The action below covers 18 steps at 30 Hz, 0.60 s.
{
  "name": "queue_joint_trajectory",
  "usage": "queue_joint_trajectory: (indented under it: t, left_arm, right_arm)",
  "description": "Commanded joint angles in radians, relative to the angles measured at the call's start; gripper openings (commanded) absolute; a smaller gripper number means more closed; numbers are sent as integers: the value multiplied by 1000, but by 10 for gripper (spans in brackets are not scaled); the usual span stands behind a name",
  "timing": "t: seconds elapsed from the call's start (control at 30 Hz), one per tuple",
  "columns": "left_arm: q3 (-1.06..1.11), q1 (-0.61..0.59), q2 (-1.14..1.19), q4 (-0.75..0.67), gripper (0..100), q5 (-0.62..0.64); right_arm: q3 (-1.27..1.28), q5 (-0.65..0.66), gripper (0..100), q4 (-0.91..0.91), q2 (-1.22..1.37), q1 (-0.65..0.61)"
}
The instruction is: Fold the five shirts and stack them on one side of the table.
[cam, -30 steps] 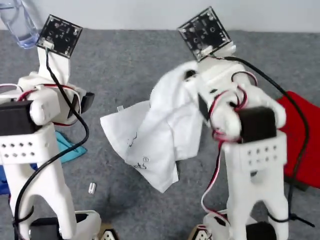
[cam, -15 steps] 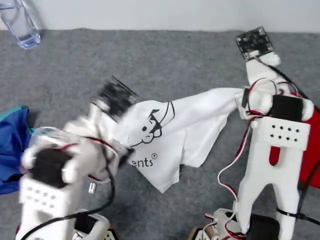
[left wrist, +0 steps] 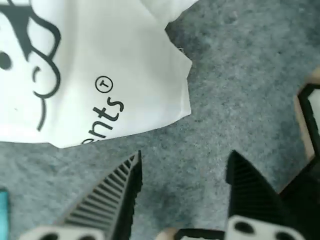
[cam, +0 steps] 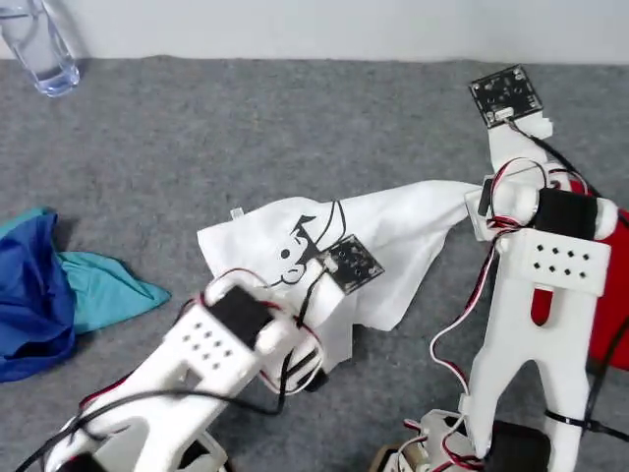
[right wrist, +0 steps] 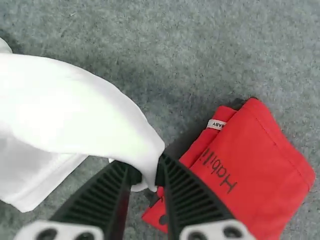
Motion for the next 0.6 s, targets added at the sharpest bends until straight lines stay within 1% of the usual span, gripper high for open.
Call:
queue_joint_trajectory:
  t: [0.0,0.17,0.33,0.4,0.47,0.57]
  left_arm:
    - [-4,9,103,-74,291,69]
    - [-2,6,190,-192,291,95]
    - [12,3,209,-308,290,207]
    - [48,5,207,-368,289,229]
    - [102,3,207,-434,261,227]
    - [179,3,207,-522,165,198]
  right_arm:
    - [-11,2,8,18,-5,12]
    - [-11,2,8,18,-5,12]
    - [-11,2,8,18,-5,12]
    - [-11,2,8,18,-5,12]
    - [-12,2,8,18,-5,12]
    - [-12,3,8,18,-5,13]
